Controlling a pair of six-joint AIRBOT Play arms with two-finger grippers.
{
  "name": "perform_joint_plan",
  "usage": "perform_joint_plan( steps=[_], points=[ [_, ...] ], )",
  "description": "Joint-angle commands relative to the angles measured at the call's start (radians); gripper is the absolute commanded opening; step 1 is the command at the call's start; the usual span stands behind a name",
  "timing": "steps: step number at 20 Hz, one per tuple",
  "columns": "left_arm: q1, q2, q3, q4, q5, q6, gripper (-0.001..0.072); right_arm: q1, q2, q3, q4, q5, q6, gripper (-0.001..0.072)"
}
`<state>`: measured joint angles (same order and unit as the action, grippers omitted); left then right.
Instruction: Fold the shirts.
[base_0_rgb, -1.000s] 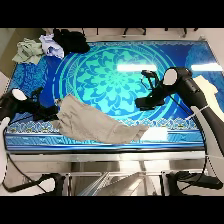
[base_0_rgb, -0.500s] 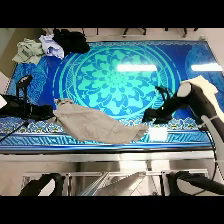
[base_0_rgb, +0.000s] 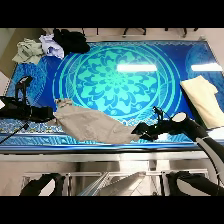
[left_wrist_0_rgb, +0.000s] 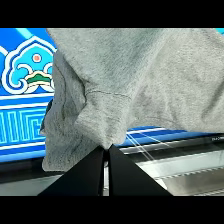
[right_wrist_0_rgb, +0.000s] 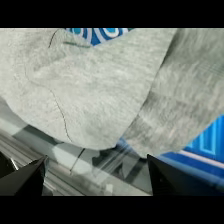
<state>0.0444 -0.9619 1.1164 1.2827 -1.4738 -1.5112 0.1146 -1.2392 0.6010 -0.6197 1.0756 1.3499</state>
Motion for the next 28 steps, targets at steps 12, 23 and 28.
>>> perform_joint_plan(
  steps=[12, 23, 28],
  points=[
    [0.002, -0.002, 0.001, 0.003, 0.011, -0.001, 0.0013, 0.180, -0.071, -0.028, 0.254, -0.117, -0.134, 0.0498],
    [0.002, -0.004, 0.001, 0.010, 0.019, 0.001, 0.0013, 0.180, -0.097, -0.028, 0.213, -0.130, -0.116, 0.0013],
    [0.004, 0.000, 0.135, 0.037, -0.031, 0.004, 0.0013, 0.146, 0.177, -0.023, 0.154, 0.039, -0.024, 0.0013]
  ],
)
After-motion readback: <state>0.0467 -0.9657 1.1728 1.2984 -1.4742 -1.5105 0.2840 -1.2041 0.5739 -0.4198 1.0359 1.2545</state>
